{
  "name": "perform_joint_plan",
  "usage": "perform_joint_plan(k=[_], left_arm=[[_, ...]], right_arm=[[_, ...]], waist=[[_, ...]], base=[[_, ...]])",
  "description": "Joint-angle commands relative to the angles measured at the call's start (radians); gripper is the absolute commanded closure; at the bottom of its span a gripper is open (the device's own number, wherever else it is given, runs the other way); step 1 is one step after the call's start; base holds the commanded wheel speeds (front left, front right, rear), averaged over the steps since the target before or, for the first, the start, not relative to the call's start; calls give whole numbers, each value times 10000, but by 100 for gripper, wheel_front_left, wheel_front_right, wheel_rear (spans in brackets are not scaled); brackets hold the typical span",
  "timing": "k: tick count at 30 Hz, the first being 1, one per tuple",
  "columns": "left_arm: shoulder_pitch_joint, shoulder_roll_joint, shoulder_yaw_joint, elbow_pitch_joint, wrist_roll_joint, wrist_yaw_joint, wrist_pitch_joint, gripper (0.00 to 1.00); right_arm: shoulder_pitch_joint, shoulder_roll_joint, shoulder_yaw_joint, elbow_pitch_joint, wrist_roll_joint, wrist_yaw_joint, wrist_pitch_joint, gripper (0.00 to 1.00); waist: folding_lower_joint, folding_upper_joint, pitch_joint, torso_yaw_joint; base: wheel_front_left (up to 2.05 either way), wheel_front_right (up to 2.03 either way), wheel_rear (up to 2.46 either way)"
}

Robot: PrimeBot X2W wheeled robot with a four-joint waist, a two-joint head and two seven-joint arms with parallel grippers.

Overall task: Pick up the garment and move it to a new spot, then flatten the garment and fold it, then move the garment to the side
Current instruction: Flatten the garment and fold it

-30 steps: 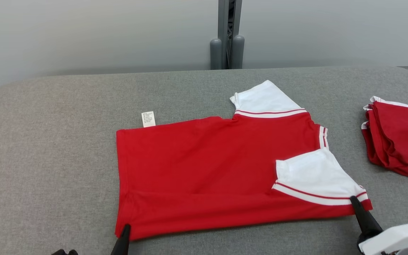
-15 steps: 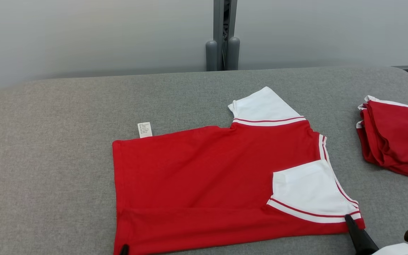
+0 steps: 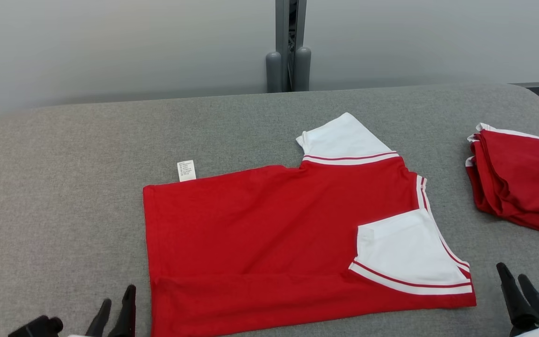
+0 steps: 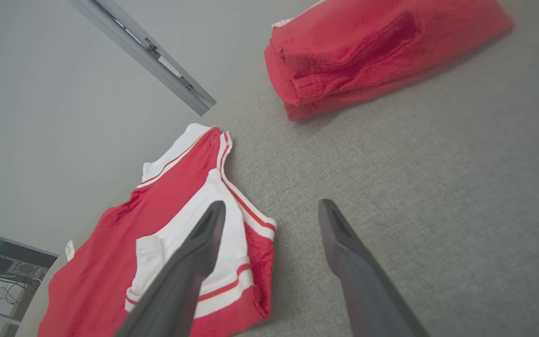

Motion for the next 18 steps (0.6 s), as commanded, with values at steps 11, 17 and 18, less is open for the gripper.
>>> perform_joint_plan(k=[11,17,18], left_arm=[[-3231,1146,-1047,840,2046,208,1234,0],[-5099,1247,-1629,2275,2772,-98,1902,0],[-5369,1267,-1694,2547,2854,-171,1987,0]], right_arm=[[-774,-256,-668,-1966,-1628,1,1196,0],[-1534,59,-676,-2722,-2286,1,2037,0],[-1667,118,-668,-2795,-2366,1,2142,0]], waist=[[0,0,530,-263],[0,0,1269,-567],[0,0,1384,-616]], base=[[0,0,0],[0,0,0],[0,0,0]])
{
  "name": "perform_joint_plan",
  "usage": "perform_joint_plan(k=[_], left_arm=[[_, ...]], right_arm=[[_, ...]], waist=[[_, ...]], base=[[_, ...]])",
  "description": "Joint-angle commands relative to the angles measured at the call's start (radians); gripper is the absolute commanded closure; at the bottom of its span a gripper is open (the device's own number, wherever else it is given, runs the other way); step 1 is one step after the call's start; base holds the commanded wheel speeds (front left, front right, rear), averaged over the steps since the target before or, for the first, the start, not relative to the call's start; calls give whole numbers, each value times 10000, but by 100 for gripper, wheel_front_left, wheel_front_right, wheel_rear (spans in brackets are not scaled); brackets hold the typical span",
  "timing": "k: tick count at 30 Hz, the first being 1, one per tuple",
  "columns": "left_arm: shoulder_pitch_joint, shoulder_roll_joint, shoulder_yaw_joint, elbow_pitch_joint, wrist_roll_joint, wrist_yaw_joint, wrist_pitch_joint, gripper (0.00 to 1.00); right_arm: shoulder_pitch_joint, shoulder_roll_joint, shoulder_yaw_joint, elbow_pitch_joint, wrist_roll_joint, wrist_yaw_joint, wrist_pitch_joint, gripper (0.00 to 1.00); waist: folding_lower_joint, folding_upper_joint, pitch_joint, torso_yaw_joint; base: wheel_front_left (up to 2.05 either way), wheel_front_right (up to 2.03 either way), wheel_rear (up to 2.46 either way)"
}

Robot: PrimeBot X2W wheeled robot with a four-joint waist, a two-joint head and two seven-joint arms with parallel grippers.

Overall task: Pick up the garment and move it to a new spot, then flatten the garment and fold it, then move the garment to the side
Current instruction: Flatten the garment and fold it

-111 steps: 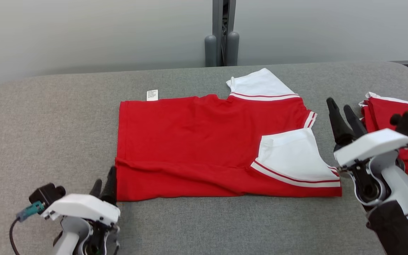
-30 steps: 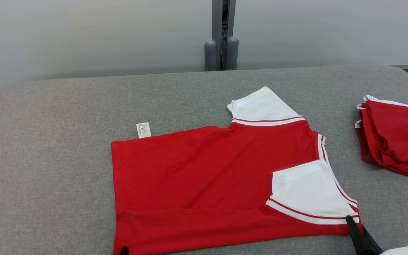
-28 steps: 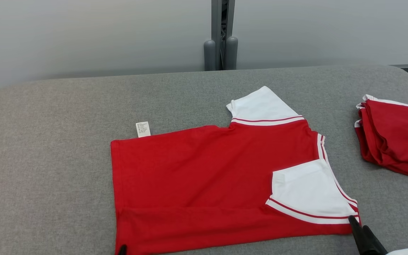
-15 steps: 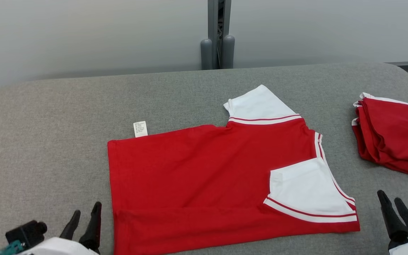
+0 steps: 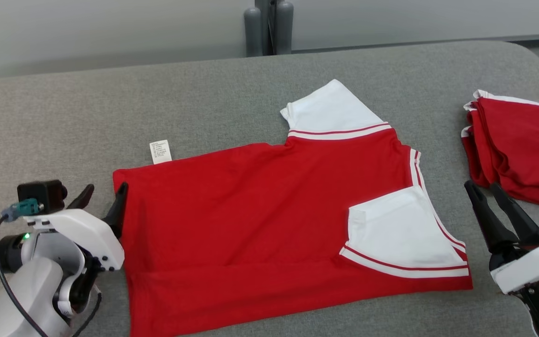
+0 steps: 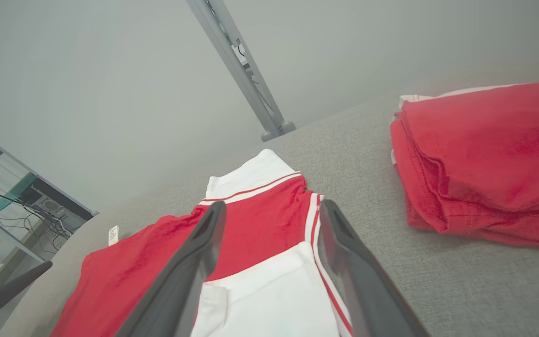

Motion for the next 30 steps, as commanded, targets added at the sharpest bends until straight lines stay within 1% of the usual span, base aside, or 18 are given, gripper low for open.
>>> perform_joint_plan(k=[1,10,15,20,21,23,24,25,27,30], left_arm=[[-353,75,-38,258,97,-101,67,0],[-1963,218,-551,2163,737,-579,541,0],[-2436,189,-761,2848,870,-877,737,0],[-2601,117,-910,3143,931,-1084,725,0],[-2616,83,-948,3174,947,-1143,711,5],[-2631,29,-1025,3236,969,-1228,640,27],[-2621,-8,-1067,3283,1010,-1254,596,46],[-2622,-52,-1115,3332,1037,-1301,569,54],[-2678,-160,-1183,3428,1050,-1345,484,62],[-2792,-295,-1221,3573,1089,-1383,344,64]], right_arm=[[-205,49,1,-84,-110,1,115,0],[-933,258,201,-413,-427,1,598,0],[-1048,227,261,-414,-432,1,604,0],[-1054,200,287,-363,-382,1,558,0],[-1060,192,287,-342,-363,1,553,0],[-1093,175,289,-301,-340,1,545,0],[-1113,165,304,-279,-337,1,554,0],[-1136,156,333,-264,-346,1,575,0],[-1214,129,413,-254,-350,1,669,0],[-1422,10,561,-213,-422,1,826,0]], waist=[[-1,-1,336,-199],[-1,-1,977,-556],[-1,-1,1120,-617],[-1,-1,1132,-609],[-1,-1,1126,-598],[-1,-1,1109,-570],[-1,-1,1099,-556],[-1,-1,1091,-543],[-1,-1,1086,-522],[-1,-1,1087,-489]], base=[[0,0,0],[0,0,0],[0,0,0],[0,0,0],[0,0,0],[0,0,0],[0,0,0],[0,0,0],[0,0,0],[0,0,0]])
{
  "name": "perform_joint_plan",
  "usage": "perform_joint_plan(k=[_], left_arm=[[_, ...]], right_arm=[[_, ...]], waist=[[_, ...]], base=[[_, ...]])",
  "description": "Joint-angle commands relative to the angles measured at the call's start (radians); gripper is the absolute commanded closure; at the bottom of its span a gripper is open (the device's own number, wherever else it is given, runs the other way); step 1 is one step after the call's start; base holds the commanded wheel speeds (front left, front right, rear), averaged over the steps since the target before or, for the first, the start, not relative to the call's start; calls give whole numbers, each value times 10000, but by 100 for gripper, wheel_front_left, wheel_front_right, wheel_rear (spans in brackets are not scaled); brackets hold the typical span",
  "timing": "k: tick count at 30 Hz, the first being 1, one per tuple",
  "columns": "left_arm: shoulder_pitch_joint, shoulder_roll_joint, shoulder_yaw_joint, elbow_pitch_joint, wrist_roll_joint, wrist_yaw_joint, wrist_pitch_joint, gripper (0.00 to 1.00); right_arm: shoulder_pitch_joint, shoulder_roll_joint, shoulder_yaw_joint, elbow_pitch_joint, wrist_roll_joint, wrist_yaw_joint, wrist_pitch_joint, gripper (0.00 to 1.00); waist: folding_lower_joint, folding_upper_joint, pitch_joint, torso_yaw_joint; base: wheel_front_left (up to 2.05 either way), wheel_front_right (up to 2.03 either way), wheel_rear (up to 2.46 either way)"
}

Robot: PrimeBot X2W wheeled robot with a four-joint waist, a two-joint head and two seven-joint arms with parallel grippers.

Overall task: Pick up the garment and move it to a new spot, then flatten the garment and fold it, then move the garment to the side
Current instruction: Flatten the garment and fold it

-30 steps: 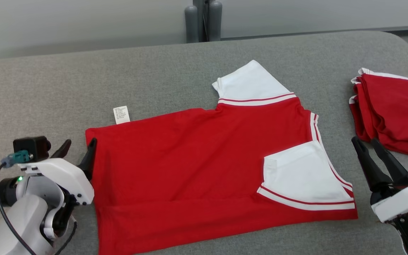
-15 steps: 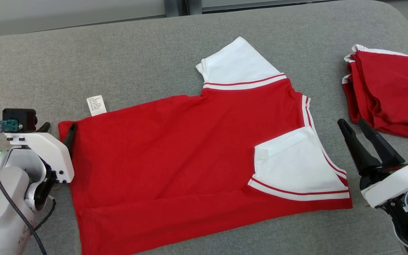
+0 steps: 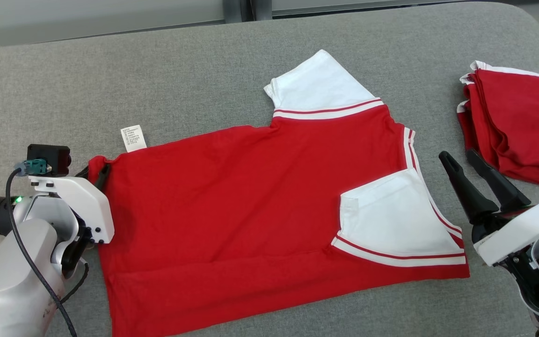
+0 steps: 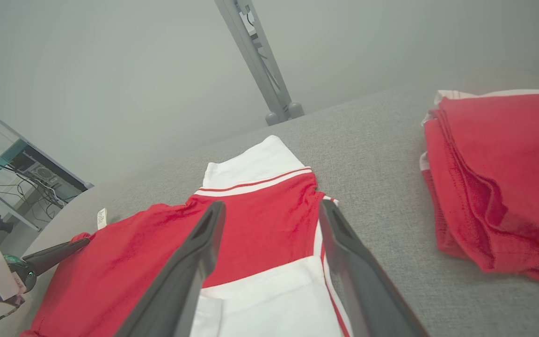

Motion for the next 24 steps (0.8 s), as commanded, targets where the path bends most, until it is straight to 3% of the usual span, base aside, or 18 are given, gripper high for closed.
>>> perform_joint_plan(k=[1,7,11,24], left_arm=[[-213,-26,-16,91,73,-72,-87,66],[-438,-205,177,218,-71,-176,-764,99],[-437,-472,77,204,-78,-339,-1090,100],[-1013,-1256,-89,-768,265,-202,-2299,100]], right_arm=[[-225,-126,71,51,-67,1,122,0],[-1251,-287,381,453,-206,1,566,0],[-2554,-275,713,1317,-373,1,991,0],[-6781,24,1270,5400,-1607,1,2308,0]], waist=[[0,0,3,20],[0,0,65,181],[0,0,163,576],[0,0,1193,1984]], base=[[0,0,0],[0,0,0],[0,0,0],[0,0,0]])
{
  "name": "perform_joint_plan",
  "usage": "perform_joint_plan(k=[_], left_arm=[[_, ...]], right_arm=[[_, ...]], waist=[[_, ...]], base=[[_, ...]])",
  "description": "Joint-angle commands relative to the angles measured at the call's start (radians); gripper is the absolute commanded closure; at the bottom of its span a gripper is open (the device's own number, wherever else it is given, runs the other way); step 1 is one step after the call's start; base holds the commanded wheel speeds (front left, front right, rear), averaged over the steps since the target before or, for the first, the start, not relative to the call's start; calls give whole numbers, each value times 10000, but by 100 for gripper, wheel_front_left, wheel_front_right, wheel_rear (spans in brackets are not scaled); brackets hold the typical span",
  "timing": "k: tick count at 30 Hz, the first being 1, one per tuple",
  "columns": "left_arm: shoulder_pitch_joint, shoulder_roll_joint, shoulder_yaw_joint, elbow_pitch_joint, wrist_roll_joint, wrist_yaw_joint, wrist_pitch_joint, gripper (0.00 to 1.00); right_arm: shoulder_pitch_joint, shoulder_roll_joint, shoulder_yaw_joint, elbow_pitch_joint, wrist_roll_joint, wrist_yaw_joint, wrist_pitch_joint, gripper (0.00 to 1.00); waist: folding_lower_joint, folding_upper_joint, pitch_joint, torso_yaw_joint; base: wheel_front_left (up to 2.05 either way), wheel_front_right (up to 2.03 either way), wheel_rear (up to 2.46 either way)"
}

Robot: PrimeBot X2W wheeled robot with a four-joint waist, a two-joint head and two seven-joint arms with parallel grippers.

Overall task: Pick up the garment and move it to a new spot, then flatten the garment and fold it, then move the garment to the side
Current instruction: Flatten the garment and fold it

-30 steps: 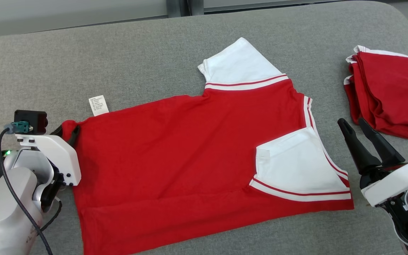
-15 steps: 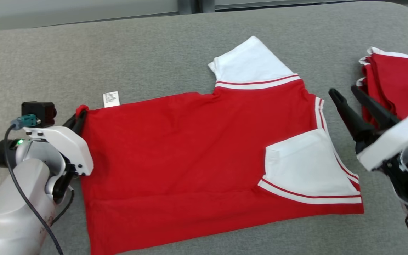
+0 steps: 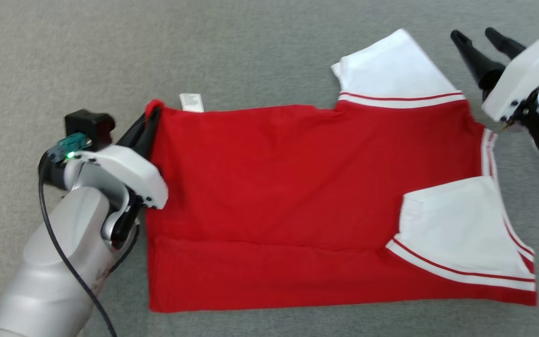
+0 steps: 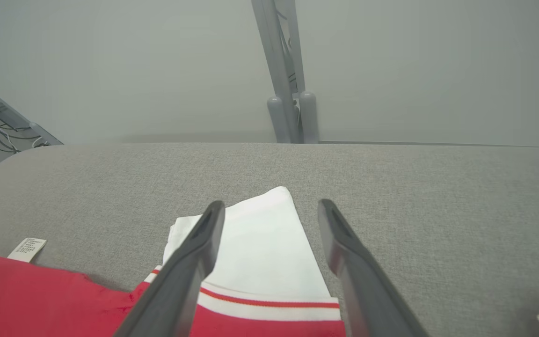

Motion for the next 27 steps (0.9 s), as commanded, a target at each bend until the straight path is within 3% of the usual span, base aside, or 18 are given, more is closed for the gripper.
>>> perform_joint_plan(k=[1,10,20,21,22,23,25,27], left_arm=[[-315,-106,-50,-152,99,59,-93,100],[-811,-563,-254,-538,306,95,-297,100],[-1129,-764,-338,-401,344,13,-483,100],[-1137,-761,-342,-375,339,1,-488,100],[-1137,-760,-352,-340,335,-3,-492,100],[-1141,-759,-362,-313,328,-6,-498,100],[-1190,-766,-376,-270,306,-46,-496,100],[-1247,-786,-396,-223,277,-72,-470,100]], right_arm=[[-494,-100,41,510,-244,1,194,0],[-2163,-126,294,2652,-1165,1,433,0],[-2948,37,897,3919,-1371,1,441,0],[-2954,55,974,3965,-1353,1,423,10],[-2940,73,1088,4000,-1350,1,440,38],[-2947,50,1215,4035,-1359,1,433,53],[-2951,-23,1426,4151,-1417,-1,365,60],[-2962,-89,1550,4296,-1399,-1,288,61]], waist=[[0,0,489,553],[0,0,1249,1337],[0,0,1571,1545],[0,0,1577,1538],[0,0,1582,1532],[0,0,1587,1527],[0,0,1596,1535],[0,0,1606,1570]], base=[[0,0,0],[0,0,0],[0,0,0],[0,0,0],[0,0,0],[0,0,0],[0,0,0],[0,0,0]])
